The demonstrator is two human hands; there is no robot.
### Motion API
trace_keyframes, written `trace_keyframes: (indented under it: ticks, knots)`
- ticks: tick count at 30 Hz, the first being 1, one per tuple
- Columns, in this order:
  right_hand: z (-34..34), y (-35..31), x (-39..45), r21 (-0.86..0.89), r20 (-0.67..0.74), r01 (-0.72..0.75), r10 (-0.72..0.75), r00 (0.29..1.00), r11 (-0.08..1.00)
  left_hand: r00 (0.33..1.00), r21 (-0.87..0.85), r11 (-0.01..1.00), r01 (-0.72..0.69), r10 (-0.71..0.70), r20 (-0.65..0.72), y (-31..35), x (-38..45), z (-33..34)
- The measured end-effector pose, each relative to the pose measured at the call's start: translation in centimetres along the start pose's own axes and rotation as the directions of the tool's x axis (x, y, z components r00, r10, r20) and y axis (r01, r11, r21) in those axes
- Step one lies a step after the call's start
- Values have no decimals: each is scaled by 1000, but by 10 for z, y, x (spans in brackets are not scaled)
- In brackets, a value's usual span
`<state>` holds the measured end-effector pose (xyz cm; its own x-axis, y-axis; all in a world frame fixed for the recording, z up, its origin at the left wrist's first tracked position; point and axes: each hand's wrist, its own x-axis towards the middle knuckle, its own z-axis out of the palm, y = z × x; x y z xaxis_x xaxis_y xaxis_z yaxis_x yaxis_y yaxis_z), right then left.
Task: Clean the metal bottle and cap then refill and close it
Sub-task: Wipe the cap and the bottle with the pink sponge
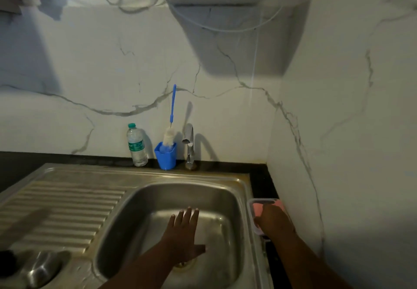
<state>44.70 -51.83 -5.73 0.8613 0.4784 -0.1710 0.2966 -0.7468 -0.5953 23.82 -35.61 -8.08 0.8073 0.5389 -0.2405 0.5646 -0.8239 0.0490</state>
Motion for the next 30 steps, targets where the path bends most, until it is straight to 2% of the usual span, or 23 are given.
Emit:
trace_keyframes:
  ticks: [2,5,6,7,8,10,11,14,17,19,23,25,27,30]
  knots:
    - [2,0,9,60,66,-44,40,997,997,1000,2,1000,20,-20,17,3,-2,4]
    - [-1,-1,25,51,280,-200,178,943,979,999,5,999,43,-43,18,7,-4,7]
    - [3,3,29,97,280,-236,201,939,967,999,6,999,47,-47,17,8,-5,8]
    - [3,5,29,75,273,-240,211,938,968,999,6,999,50,-50,18,9,-7,8]
    - [7,8,36,-38,293,-172,175,940,984,998,2,999,52,-53,20,9,-8,8]
    - [9,2,30,-113,195,-74,95,976,991,998,-12,998,57,-56,28,11,-11,7]
    - [6,-1,24,-123,88,-33,44,995,992,998,-21,998,58,-57,30,11,-12,7]
    - [-12,-9,13,-211,-25,101,-109,994,972,998,-52,997,59,-59,7,12,-16,6]
    - [-31,-23,12,-236,59,96,-84,995,967,998,-91,994,54,-56,-20,14,-20,0]
    - [-42,-37,16,-224,10,47,-46,999,974,998,-127,991,45,-51,-41,14,-21,-3]
    - [-69,-69,16,-277,-35,69,-82,996,958,996,-192,981,22,-38,-79,8,-17,-10]
    - [-80,-85,12,-255,-57,50,-66,996,966,996,-211,977,6,-25,-90,3,-15,-13]
    - [-85,-103,9,-151,-63,59,-69,996,987,991,-271,962,-26,-11,-135,-5,-14,-17]
    - [-77,-139,-4,132,-34,116,-113,993,984,968,-503,861,-79,-55,-245,-25,-11,-27]
